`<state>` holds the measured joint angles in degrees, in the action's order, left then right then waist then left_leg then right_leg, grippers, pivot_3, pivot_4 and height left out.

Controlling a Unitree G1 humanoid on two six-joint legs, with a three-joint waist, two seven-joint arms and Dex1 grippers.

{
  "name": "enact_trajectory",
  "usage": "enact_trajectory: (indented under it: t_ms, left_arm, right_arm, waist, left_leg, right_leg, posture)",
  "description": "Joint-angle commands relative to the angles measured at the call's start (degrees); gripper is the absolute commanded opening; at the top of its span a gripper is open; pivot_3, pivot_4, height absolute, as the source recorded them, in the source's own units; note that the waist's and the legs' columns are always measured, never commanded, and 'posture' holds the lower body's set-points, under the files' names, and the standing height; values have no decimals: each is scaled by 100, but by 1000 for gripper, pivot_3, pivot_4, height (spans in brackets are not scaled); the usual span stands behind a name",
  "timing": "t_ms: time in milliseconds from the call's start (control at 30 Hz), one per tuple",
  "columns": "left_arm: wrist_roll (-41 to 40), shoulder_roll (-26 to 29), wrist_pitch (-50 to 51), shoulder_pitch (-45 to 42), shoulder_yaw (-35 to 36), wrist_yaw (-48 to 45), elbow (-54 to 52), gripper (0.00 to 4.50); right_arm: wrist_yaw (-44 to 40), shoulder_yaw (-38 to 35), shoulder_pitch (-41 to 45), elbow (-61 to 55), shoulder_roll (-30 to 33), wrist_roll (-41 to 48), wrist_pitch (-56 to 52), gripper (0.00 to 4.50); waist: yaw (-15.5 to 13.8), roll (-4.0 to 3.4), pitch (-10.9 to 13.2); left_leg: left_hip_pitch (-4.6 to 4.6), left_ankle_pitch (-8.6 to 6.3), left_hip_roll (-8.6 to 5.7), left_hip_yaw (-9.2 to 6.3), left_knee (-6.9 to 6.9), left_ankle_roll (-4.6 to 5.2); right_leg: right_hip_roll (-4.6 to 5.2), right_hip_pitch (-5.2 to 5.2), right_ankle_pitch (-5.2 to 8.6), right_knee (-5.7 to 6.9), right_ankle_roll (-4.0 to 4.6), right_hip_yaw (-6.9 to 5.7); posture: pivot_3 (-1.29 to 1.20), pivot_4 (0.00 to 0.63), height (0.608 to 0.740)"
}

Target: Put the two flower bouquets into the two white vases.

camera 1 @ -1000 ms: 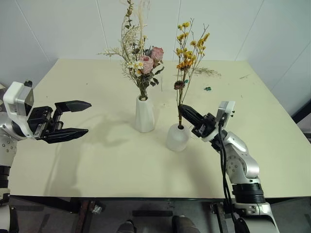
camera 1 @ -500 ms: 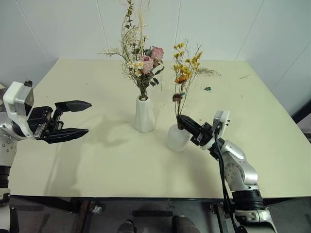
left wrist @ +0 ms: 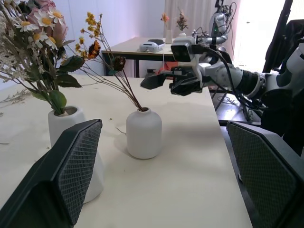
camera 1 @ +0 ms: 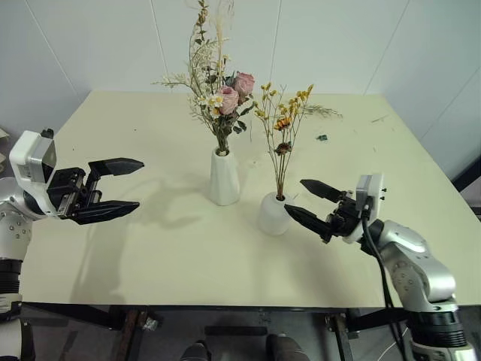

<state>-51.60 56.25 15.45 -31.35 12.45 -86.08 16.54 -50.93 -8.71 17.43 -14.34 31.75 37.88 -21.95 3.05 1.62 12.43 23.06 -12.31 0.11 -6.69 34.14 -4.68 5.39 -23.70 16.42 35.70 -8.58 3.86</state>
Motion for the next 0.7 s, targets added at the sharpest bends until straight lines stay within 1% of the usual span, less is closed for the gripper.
enact_trajectory:
  t_ms: [33,100,200,300,400,600,700]
  left_arm:
    - [-12,-61,-73,76,183,-642,-144,4500]
    - [-23,-75,-97,146,212,-642,-141,4500]
    - [-22,-82,-102,221,258,-642,-152,4500]
    - [157,-128,-213,172,226,-642,32,4500]
    - [293,-212,-304,147,250,-599,149,4500]
    - [504,-226,-475,70,361,-531,412,4500]
    - [604,-273,-596,22,399,-497,581,4500]
  right_arm:
    - [-243,-284,-82,-227,448,124,-158,4447]
    - [-385,-367,-123,-207,847,61,-303,4447]
    - [-635,-588,-150,-154,1431,314,-757,4447]
    - [-901,-761,-35,44,1926,356,-967,4447]
    - [-1031,-867,56,177,2131,335,-959,4447]
    - [-1055,-901,198,273,2195,230,-897,4447]
    - [-1066,-924,295,374,2125,79,-629,4447]
  waist:
    - [-3,0,0]
    - [-16,0,0]
    - [-24,0,0]
    - [-37,0,0]
    - [-38,0,0]
    - [-42,0,0]
    - [-42,0,0]
  left_leg:
    - [0,0,0,1,0,0]
    - [1,0,-1,1,1,0]
    - [3,0,-2,1,2,0]
    - [3,0,-2,1,1,2]
    - [2,0,-2,2,2,2]
    - [3,0,-2,2,2,1]
    - [3,-1,-2,2,2,2]
  right_leg:
    - [1,0,0,0,0,0]
    - [2,2,0,-4,1,0]
    - [3,3,0,-10,0,0]
    - [3,3,0,-12,1,0]
    - [3,4,0,-13,1,0]
    - [3,4,0,-15,0,0]
    - [3,3,-1,-14,-1,0]
  posture:
    - [0,150,740]
    - [0,150,740]
    - [0,150,740]
    - [0,150,740]
    - [0,150,740]
    - [0,150,740]
    - [0,150,740]
